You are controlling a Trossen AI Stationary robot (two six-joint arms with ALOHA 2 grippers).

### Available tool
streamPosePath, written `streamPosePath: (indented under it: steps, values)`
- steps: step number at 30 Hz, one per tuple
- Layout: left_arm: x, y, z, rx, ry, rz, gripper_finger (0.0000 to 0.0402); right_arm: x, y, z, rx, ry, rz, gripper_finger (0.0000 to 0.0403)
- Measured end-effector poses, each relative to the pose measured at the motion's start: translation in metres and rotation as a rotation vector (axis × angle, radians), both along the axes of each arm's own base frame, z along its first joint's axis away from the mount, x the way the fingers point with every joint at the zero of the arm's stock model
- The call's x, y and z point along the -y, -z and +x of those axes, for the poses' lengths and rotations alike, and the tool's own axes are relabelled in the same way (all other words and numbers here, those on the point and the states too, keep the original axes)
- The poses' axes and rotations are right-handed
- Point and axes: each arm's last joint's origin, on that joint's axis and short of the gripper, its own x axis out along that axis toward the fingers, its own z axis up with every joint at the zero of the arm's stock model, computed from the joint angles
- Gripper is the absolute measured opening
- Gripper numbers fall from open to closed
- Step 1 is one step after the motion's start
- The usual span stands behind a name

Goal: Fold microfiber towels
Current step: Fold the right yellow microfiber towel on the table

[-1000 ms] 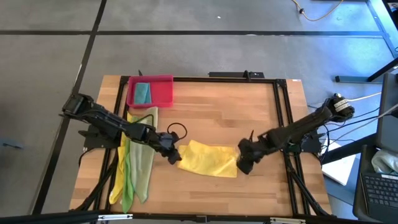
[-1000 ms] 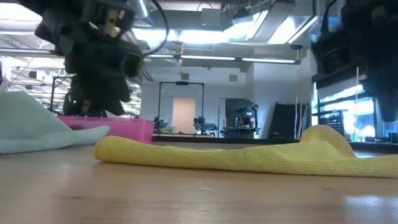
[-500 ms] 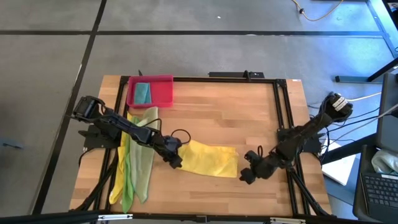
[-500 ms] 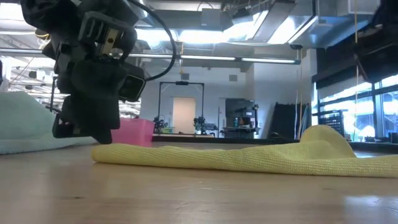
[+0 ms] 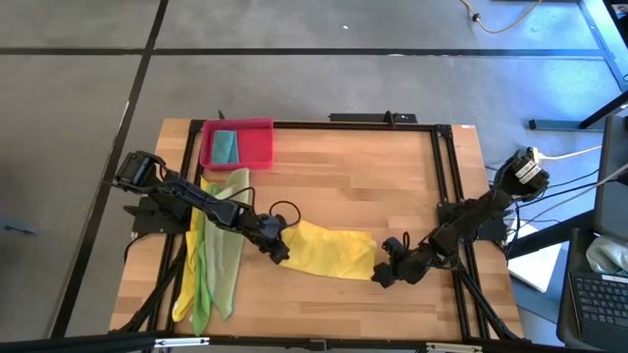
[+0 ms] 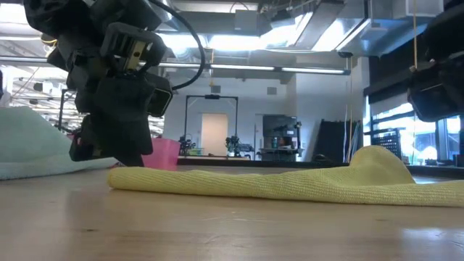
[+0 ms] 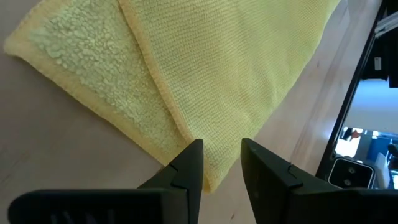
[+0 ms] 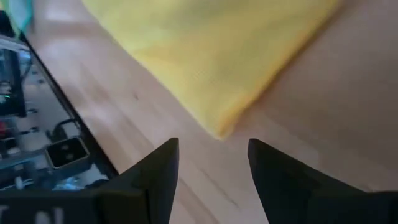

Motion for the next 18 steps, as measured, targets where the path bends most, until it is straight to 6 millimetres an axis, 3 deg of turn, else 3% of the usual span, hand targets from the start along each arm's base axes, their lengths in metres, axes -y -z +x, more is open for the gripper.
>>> streamPosePath:
  steps: [10, 18]
  values:
    - [0.0, 0.0, 0.0, 0.001, -0.002, 0.001, 0.0099, 0.001, 0.012, 0.009, -0.008, 0.045, 0.014, 0.0189]
    - [0.0, -0.003, 0.003, 0.049, -0.025, 0.018, 0.0094, 0.001, 0.011, 0.011, 0.037, 0.049, -0.008, 0.0127]
